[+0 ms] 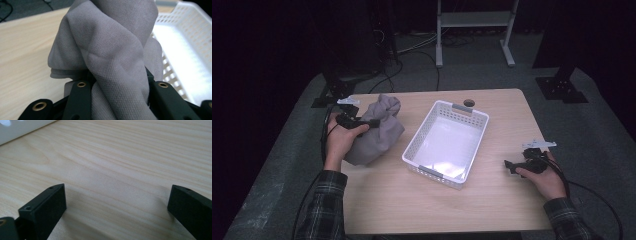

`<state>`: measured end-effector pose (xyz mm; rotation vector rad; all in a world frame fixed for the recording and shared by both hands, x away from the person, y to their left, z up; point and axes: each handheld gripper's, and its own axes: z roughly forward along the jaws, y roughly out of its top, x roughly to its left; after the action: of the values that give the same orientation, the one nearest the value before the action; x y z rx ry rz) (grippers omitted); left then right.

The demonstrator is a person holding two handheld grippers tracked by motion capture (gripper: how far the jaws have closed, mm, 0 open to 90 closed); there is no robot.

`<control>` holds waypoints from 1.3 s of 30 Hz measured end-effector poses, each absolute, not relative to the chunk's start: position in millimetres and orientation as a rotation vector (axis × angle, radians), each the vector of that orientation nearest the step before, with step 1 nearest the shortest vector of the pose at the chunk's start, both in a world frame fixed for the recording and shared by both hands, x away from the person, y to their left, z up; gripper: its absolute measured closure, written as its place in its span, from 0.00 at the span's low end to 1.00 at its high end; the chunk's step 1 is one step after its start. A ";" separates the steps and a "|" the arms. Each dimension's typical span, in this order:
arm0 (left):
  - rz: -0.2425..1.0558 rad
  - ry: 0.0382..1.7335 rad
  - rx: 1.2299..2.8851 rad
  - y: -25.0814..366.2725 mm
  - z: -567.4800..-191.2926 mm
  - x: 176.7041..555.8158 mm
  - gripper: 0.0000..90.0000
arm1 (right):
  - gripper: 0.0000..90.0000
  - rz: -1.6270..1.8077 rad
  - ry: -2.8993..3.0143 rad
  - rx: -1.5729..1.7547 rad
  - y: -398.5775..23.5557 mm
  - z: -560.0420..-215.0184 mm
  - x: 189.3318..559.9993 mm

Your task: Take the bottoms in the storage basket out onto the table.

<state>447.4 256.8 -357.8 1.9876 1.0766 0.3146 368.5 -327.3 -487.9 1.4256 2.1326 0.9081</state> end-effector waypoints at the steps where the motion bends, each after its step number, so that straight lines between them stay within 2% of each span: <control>1: 0.338 1.094 1.996 257.4 -365.7 447.4 0.71 | 0.01 0.908 2.133 1.425 -327.3 -487.9 368.6; 15: 0.304 1.155 2.052 257.2 -409.9 450.6 0.70 | 0.01 0.908 2.135 1.424 -327.6 -487.8 368.4; 19: 0.300 1.166 2.117 254.5 -427.2 452.2 0.69 | 0.01 0.911 2.136 1.422 -327.9 -487.8 368.4; 28: 0.311 1.162 2.116 258.1 -440.9 453.2 0.68 | 0.01 0.898 2.112 1.447 -329.6 -487.7 369.2; 37: 0.341 1.153 2.052 266.2 -458.4 452.7 0.62 | 0.01 0.910 2.136 1.421 -331.0 -487.9 366.6; 39: 0.339 1.148 2.057 266.4 -456.9 452.7 0.58 | 0.01 0.910 2.136 1.420 -331.0 -487.8 366.4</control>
<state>452.7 266.4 -456.9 2.0570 1.1477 0.3392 366.4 -331.0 -487.8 1.4205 2.1360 0.9101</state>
